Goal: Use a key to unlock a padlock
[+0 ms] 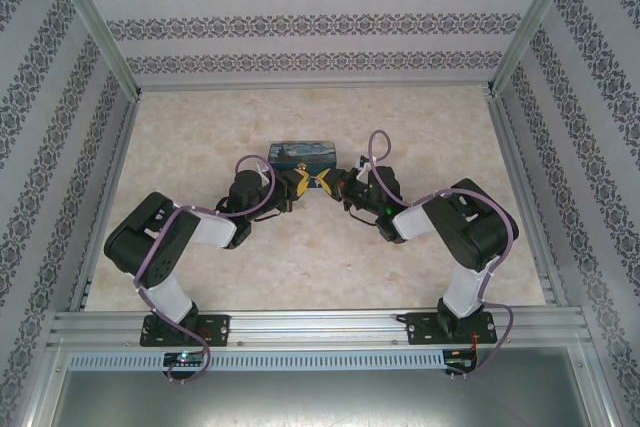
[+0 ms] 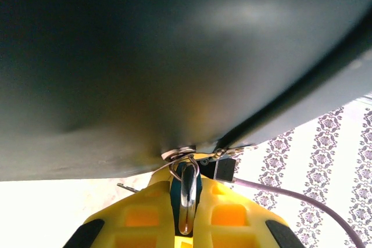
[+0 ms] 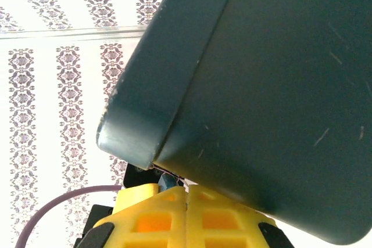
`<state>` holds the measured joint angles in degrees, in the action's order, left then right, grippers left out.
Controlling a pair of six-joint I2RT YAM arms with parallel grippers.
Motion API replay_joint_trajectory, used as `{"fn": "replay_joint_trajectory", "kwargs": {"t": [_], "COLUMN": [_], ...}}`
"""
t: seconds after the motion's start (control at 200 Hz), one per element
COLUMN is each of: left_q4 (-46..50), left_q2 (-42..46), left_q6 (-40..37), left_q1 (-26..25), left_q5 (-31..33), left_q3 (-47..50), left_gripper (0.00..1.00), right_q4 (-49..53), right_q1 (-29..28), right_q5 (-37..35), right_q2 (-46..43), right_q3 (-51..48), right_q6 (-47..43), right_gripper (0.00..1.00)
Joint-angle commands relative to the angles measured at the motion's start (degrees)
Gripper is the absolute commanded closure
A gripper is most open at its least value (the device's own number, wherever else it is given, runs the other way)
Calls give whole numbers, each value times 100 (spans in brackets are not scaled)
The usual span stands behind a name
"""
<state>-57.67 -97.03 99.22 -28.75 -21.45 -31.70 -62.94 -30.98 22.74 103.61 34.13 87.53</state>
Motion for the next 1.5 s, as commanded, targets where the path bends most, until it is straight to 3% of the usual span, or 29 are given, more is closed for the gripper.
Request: {"fn": "replay_joint_trajectory", "kwargs": {"t": [0.0, 0.52, 0.714, 1.089, 1.304, 1.384, 1.494], "left_q4": [-651, -284, -69, 49, 167, 24, -211], "left_q2": [278, 309, 171, 145, -53, -203, -436], "left_q6": [-160, -482, -755, -860, -939, -884, -756], "left_q1": [-254, -267, -363, -388, -390, -384, -371], "left_q5": [-985, -1048, -1191, -1165, -812, -603, -287], "left_q3": [-63, -96, -222, -132, -28, 54, 145], "left_gripper": [100, 100, 100, 100, 100, 100, 100], "right_q4": [-216, -123, 342, 264, 256, 247, 212], "right_q1": [-88, -135, -540, -325, -263, -194, -87], "right_q5": [-34, 56, 149, 44, 69, 96, 129], "right_q2": [79, -44, 225, 252, 348, 381, 367], "right_q3": [312, 510, 1202, 978, 943, 872, 701], "right_q6": [174, 317, 88, 98, 20, -32, -128], "right_gripper": [100, 100, 100, 100, 100, 90, 70]}}
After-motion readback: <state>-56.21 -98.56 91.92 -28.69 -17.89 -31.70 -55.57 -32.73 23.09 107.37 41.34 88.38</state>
